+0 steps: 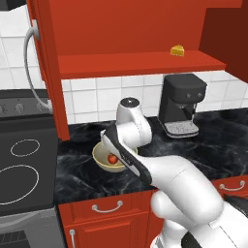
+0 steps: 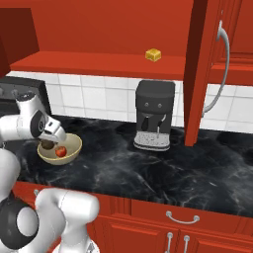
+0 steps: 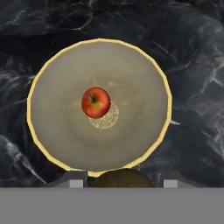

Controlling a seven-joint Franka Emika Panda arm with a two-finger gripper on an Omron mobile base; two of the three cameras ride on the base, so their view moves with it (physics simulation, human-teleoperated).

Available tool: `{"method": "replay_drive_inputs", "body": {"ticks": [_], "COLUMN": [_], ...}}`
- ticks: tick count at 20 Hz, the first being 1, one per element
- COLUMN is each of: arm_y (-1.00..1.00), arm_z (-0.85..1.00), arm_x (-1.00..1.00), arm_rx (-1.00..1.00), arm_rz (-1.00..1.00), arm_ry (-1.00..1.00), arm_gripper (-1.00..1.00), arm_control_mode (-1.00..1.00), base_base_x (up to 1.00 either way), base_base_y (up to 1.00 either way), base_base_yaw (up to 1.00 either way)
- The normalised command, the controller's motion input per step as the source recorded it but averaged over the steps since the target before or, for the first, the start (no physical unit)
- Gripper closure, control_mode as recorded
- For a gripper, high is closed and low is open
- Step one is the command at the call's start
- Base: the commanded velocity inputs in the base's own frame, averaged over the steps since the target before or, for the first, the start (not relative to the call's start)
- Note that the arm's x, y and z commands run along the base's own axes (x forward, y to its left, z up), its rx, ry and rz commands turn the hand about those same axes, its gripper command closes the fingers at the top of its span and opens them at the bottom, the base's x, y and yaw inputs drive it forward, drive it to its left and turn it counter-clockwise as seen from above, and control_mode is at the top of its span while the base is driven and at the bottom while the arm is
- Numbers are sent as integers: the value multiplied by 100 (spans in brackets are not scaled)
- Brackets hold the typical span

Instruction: Open the cabinet. Pick the apple and kiwi from the cabinet and place them into the bowl. Then close the cabinet.

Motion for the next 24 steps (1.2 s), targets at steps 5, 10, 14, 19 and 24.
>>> {"method": "replay_drive_inputs", "body": {"ticks": [5,10,14,19,24], "arm_y": [5,16,2,-1,-20], "arm_z": [-34,-41,-17,-15,-21], "arm_x": [100,98,23,14,10], "arm_rx": [-1,0,-3,-2,0], "arm_rz": [4,1,0,1,4], "arm_ry": [3,12,1,0,0], "arm_gripper": [100,100,100,100,100], "arm_control_mode": [-100,-100,-100,-100,-100], "base_base_x": [0,0,0,0,0], "base_base_y": [0,0,0,0,0], "base_base_yaw": [0,0,0,0,0]}}
